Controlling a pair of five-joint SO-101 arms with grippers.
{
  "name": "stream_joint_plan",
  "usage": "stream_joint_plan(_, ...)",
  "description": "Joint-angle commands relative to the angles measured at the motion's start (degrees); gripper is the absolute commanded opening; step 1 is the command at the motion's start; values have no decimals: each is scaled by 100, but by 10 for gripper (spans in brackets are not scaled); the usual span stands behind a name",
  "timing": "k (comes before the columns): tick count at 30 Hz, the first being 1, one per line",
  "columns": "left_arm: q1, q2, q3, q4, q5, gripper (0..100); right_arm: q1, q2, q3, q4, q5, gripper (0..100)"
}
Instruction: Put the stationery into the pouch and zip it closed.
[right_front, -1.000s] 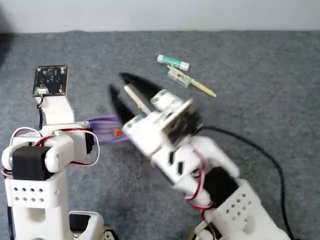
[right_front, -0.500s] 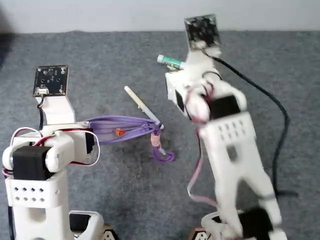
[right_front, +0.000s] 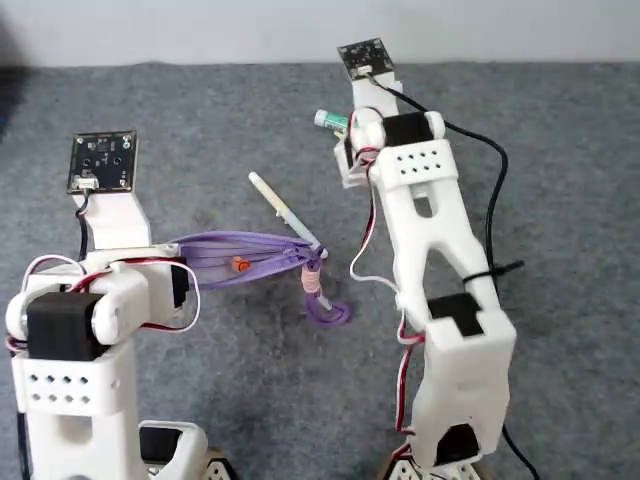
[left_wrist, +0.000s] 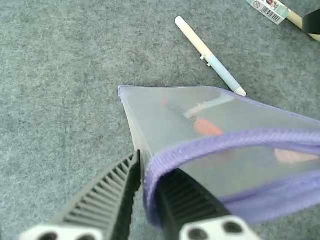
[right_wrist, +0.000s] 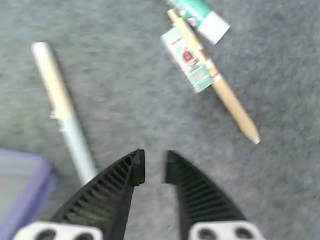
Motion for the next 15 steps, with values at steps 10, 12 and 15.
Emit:
stream_joint_plan(10, -18, 18, 171, -44, 62, 12, 400, 2264, -1723, -1552, 1275, 325)
stream_joint_plan(12, -18, 18, 171, -44, 62, 12, 338, 2686, -2092, -1727, 1354, 325)
stream_joint_plan(15, -18, 18, 171, -44, 62, 12, 286, 3327, -2769, -1780, 1459, 325)
